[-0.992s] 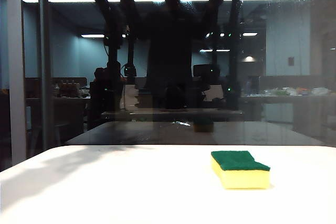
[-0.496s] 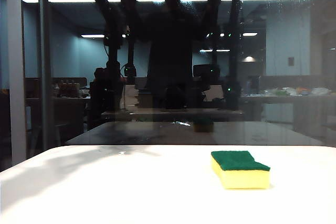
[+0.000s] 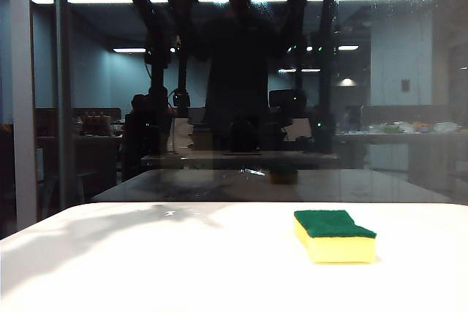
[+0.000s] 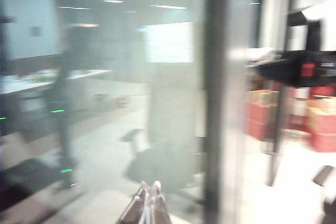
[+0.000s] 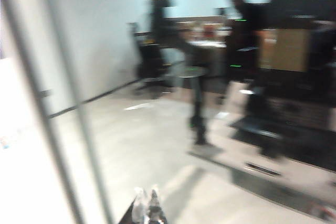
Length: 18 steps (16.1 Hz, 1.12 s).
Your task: Reach upward to find where there is water on the glass, pick up the sponge from the table, dry the water, and finally place the sponge back on the table.
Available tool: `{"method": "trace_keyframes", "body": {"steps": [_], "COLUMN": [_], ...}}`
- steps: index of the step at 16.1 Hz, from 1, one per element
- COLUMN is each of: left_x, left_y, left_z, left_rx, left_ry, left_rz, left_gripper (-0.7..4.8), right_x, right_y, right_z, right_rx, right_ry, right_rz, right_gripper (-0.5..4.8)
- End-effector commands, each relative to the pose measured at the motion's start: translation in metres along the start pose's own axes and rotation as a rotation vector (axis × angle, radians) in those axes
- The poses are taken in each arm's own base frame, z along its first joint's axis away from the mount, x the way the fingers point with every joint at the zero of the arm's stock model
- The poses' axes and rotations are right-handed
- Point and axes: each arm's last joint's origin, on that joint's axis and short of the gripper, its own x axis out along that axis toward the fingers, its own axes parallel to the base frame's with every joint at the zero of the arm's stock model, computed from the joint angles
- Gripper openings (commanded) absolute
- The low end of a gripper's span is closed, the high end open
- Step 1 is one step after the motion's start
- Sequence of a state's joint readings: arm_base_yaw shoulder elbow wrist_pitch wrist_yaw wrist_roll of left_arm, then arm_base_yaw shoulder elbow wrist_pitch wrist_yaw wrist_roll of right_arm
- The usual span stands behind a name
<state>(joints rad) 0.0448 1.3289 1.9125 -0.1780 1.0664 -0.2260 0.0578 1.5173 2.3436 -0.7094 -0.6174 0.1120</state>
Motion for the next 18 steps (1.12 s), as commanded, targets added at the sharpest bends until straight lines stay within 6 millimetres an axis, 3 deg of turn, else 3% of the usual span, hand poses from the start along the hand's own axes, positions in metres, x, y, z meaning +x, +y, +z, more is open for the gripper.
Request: {"method": "trace_keyframes", "body": {"steps": [1, 8, 18], "left_x": [-0.0014, -0.0018, -0.0013], "left_y": [-0.0069, -0.0096, -0.0029], "left_z": [0.0073, 0.0066, 0.0085], "left_rx": [-0.008, -0.059, -0.06], "left_ry": [-0.007, 0.026, -0.05], "left_rz": [-0.1, -0.193, 0.035], "left_gripper": [-0.06, -0.06, -0.06], "right_x": [-0.0043, -0.005, -0.0043], "right_y": [0.0065, 0.0111, 0.0076], "right_z": [0.0049, 0.0051, 0.0057], "right_rx": [-0.023, -0.032, -0.03], "right_ry": [-0.019, -0.007, -0.023], "right_rz": [0.108, 0.26, 0.139], "right_gripper": [-0.02, -0.02, -0.02]}}
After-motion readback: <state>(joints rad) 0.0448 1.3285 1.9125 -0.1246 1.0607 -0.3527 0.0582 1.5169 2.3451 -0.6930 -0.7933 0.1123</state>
